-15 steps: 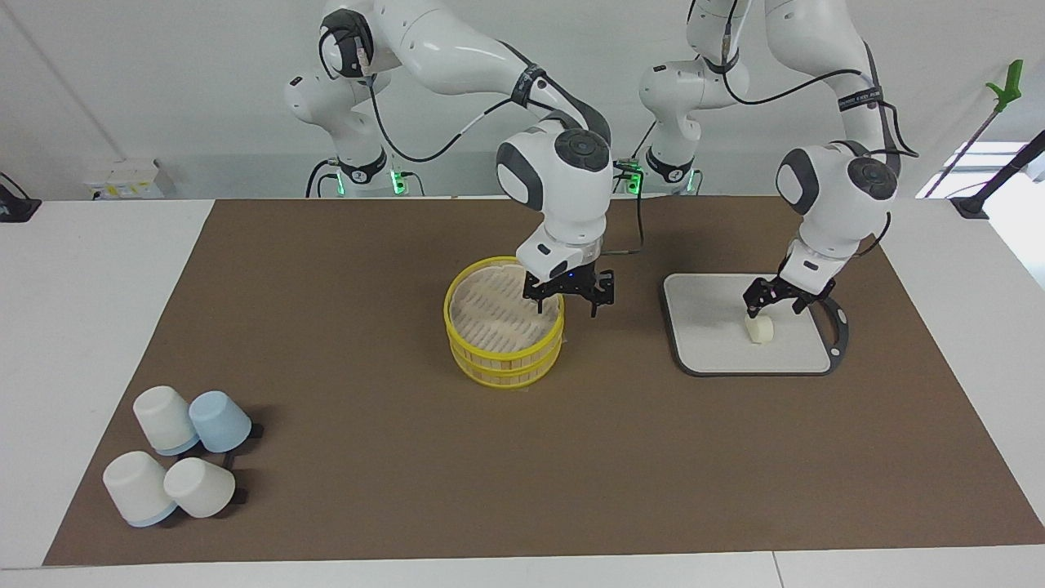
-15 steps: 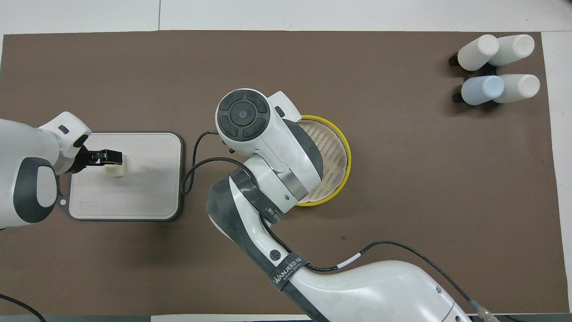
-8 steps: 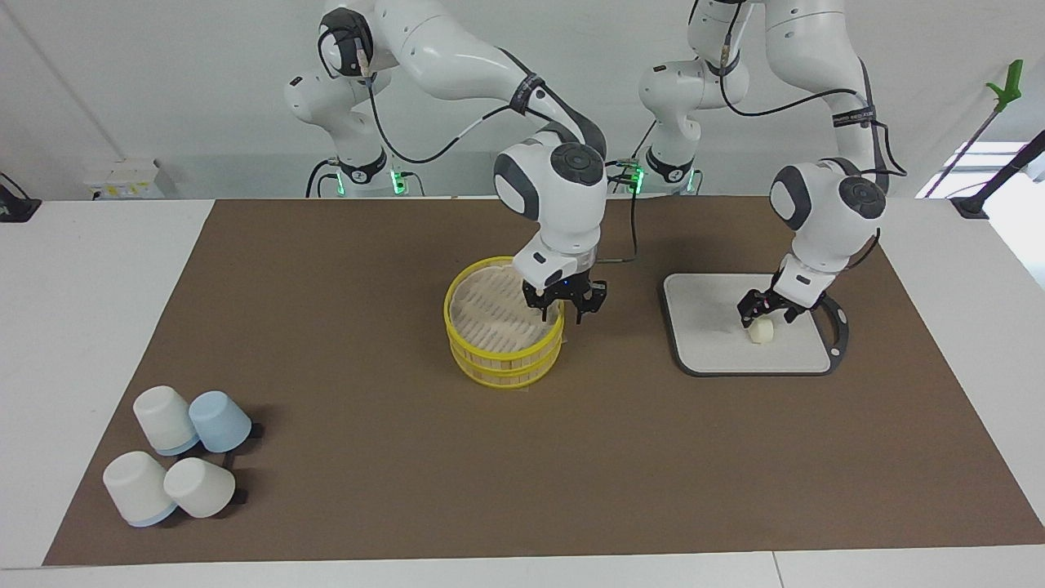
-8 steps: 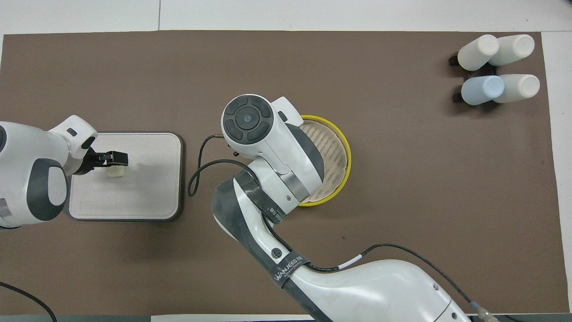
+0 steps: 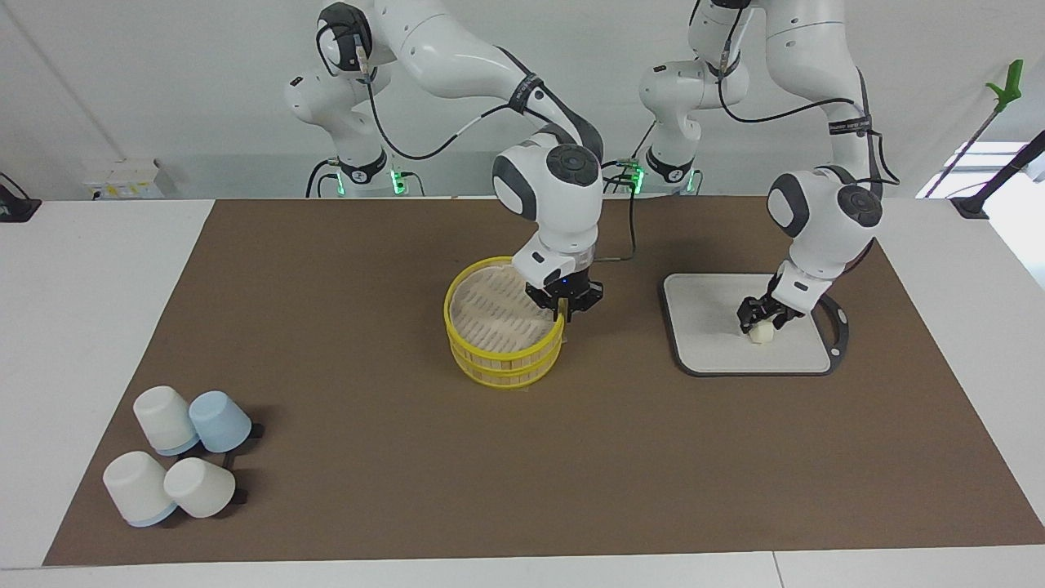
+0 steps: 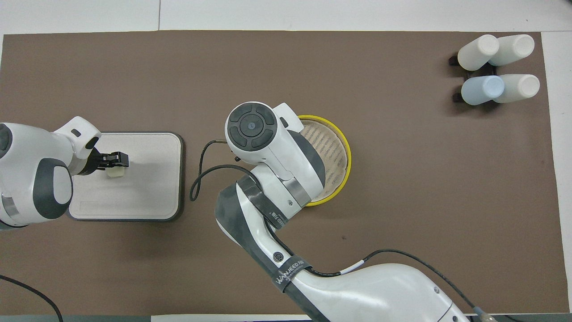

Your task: Place bun in steamer

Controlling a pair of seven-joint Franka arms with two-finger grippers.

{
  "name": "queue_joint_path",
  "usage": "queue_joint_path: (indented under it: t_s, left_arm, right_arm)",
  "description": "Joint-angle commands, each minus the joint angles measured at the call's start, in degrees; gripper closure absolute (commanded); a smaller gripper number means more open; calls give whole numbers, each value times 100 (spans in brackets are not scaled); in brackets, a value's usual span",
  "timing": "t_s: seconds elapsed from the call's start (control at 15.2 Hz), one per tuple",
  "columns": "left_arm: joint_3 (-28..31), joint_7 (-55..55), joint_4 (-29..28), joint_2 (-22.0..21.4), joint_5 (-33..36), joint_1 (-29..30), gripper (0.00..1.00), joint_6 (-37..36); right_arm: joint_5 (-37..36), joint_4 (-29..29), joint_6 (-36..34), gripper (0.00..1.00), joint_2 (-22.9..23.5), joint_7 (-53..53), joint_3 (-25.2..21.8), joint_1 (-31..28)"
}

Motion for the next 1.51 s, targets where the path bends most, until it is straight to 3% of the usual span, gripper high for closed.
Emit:
queue_joint_path:
  t_s: [0.0,0.26,0.4,0.53,0.66,0.86,0.99,1.32,1.45]
  left_arm:
    - [2,85,-23,-12,-76,-25,71,101]
    - [2,76,90,-4,-76,-16,75,5]
    - [-33,32,458,57,-84,-34,74,-345]
    - [-51,-169,1151,75,-232,-235,74,-1126]
    - [-42,-1210,1985,154,-295,-700,74,-1917]
    - [-34,-3013,3348,628,-269,-1701,74,-2859]
    - [-42,-4076,3659,769,-269,-2360,74,-2818]
    - [-42,-5319,3414,857,-260,-3662,73,-1765]
    - [-25,-5600,3422,1268,-156,-3996,73,-1439]
  right_arm:
    - [82,-234,69,100,-194,48,-17,17]
    - [20,388,-920,100,-150,-476,-26,-254]
    - [38,758,-1379,100,-202,-864,-17,-648]
    - [55,847,-1687,100,-394,-1469,-26,-1044]
    - [73,848,-2169,100,-597,-2215,-26,-1554]
    - [29,707,-2837,100,-905,-3534,-61,-2248]
    - [-24,611,-3190,100,-1054,-3914,-70,-2565]
    - [-121,329,-3367,100,-1257,-4565,-79,-3094]
    - [-121,233,-3367,100,-1292,-4540,-79,-3077]
